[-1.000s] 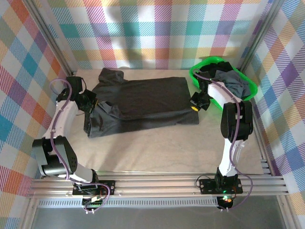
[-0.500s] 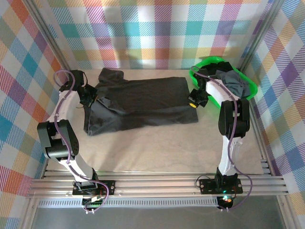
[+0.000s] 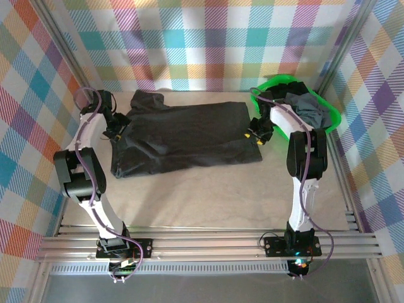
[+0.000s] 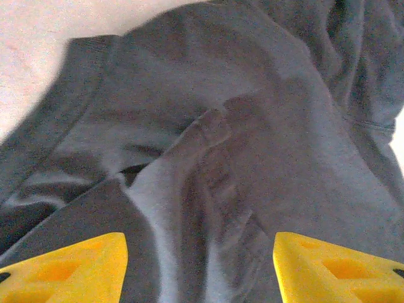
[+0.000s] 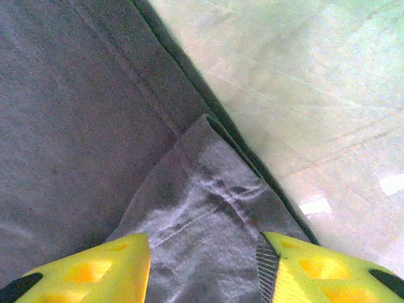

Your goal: Fold and stack the t-shirts

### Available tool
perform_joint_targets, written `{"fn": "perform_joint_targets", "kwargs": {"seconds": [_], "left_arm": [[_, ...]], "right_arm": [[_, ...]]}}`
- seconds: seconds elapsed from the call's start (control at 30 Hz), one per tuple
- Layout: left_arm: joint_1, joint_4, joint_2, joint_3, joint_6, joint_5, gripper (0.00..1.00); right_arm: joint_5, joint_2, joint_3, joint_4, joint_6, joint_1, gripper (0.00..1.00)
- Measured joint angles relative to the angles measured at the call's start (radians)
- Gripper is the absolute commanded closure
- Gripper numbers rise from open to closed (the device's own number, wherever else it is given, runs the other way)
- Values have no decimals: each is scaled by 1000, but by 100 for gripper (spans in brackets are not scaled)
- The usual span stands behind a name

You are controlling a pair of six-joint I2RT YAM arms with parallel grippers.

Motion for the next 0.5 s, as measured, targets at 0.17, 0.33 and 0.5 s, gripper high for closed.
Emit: {"fn": "perform_joint_targets", "kwargs": {"seconds": [0.17,0.33,0.5], "left_arm": [[13,-86,-243,-200,-13,-58,43],[124,-124,-385,-476,-96,12,41],[239,-118,-348,-601,-199,70,40]], "right_arm": [[-16,-173,-180,42,-8,0,48],[-54,-293,-376,113,-11,0,44],[-80,-294,-472,158,-29,0,42]]}}
